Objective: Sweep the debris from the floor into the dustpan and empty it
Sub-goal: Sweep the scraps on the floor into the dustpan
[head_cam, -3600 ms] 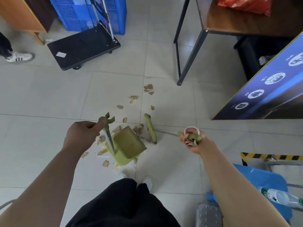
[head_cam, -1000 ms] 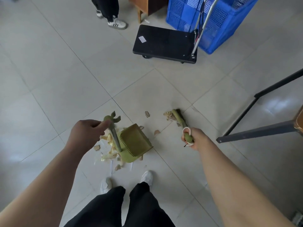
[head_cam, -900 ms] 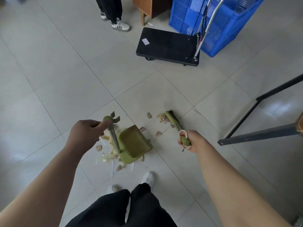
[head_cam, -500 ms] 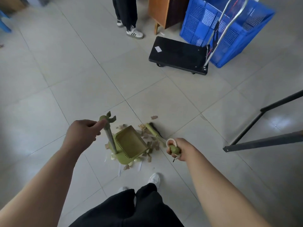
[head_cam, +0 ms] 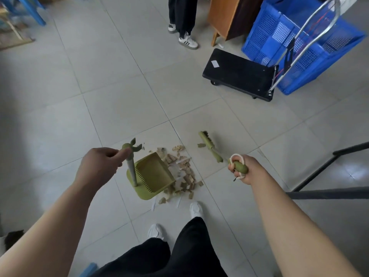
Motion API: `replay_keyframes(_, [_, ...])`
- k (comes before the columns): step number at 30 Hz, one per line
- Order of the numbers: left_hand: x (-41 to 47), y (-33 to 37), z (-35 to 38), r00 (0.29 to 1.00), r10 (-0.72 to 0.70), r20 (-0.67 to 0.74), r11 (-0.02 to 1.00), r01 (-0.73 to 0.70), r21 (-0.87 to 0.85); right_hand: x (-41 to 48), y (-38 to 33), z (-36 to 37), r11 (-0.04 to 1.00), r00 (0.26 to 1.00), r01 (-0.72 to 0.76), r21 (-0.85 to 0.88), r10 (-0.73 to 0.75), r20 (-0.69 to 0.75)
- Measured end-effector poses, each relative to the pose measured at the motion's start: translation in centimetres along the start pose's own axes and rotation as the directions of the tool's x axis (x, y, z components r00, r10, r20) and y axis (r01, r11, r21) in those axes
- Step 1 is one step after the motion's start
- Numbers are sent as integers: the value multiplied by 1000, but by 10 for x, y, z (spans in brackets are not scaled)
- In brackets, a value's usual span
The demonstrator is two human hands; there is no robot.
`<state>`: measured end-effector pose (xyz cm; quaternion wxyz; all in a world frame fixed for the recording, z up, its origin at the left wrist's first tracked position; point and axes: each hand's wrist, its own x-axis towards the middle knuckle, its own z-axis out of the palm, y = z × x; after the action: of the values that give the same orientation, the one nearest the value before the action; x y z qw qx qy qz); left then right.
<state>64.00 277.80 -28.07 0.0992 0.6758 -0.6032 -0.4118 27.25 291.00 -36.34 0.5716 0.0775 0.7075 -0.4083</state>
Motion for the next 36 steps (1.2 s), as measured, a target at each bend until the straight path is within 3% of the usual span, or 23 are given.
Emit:
replay_keyframes(6, [3,-7,-5,990,-101,-98,992,92,-91,57,-31,24,1000,1000,0,-15,0,-3])
replay_keyframes(17, [-11,12,13,939,-259,-225,959,222,-175,48,-39,79,891,982,-116,-439,170,87])
replay_keyframes(24, [-18,19,23,905,-328,-271,934,267,-238,47,-104,73,906,951,-75,-417,191,244])
replay_keyframes(30, [-34,16,28,852,-414,-319,890,306,-338,66,-121,110,788,963,51,-614,124,239])
replay_keyframes(36, [-63,-10,29,754,-541,-372,817,366,-446,91,-117,176,759,951,128,-638,90,297])
